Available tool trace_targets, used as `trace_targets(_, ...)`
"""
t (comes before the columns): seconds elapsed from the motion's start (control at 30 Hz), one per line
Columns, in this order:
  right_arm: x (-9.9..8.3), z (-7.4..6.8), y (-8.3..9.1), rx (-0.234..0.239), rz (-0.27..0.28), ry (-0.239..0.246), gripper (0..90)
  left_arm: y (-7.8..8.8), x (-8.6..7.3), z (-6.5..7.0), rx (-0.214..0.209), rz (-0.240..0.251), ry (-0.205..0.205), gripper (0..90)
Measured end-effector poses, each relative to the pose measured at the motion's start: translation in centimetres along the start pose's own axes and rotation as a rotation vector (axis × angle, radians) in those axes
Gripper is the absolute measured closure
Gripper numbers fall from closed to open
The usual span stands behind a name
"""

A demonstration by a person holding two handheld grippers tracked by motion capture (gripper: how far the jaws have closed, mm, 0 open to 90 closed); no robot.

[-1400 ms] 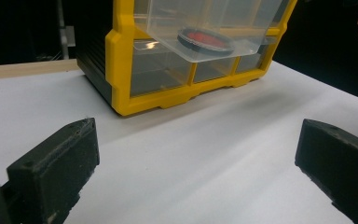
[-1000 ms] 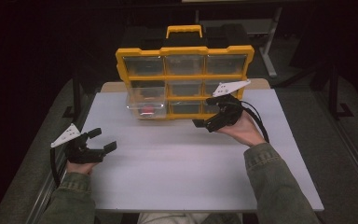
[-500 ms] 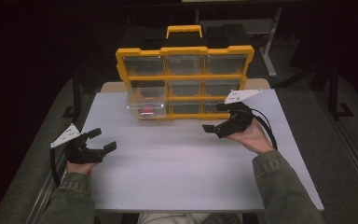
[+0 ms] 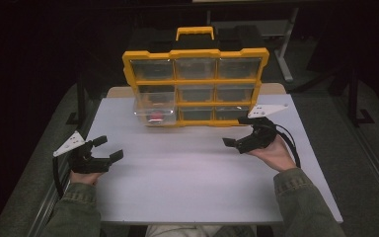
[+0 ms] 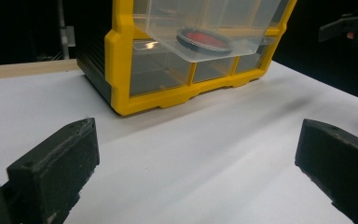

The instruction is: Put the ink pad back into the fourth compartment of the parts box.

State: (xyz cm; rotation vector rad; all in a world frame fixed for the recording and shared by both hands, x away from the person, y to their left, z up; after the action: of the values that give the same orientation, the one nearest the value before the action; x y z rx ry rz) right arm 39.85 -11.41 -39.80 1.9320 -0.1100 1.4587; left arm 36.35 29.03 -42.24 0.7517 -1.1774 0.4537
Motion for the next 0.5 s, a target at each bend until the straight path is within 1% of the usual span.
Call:
trace_targets(0.1,-0.6,0.2,0.3,-0.011,0.009,-0.011,0.0,0.1,0.0,0.0,0.001,0.003,0.000,0.0)
trace_targets(0.17,-0.9,0.4,0.5,-0.019,0.028,-0.018,0.0,0.1,0.0,0.0,0.002,0.003,0.000,0.0)
trace_targets(0.2,-1.2,0.6,0.7,-0.028,0.039,-0.030,0.0,0.1,0.0,0.0,0.002,0.004,0.002,0.0)
trace_targets(0.27,-1.4,0.8,0.9,-0.036,0.042,-0.031,0.0,0.1,0.0,0.0,0.002,0.005,0.001,0.0)
trace_targets(0.37,-1.9,1.0,1.2,-0.045,0.055,-0.047,0.0,0.1,0.1,-0.1,0.002,0.007,0.002,0.0)
trace_targets(0.5,-2.9,1.3,1.6,-0.060,0.053,-0.062,0.0,0.1,0.1,-0.1,0.002,0.007,0.002,0.0)
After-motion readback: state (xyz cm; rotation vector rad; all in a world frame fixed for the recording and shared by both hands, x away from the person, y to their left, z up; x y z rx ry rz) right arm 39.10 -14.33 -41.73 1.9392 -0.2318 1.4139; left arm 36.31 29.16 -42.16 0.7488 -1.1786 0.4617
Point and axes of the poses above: each handheld gripper's, and its own axes: y roughly backward along the jaws, x roughly out of its top, z roughly to its right, the point moved 8 cm from there along -y, roughly forward along the jaws
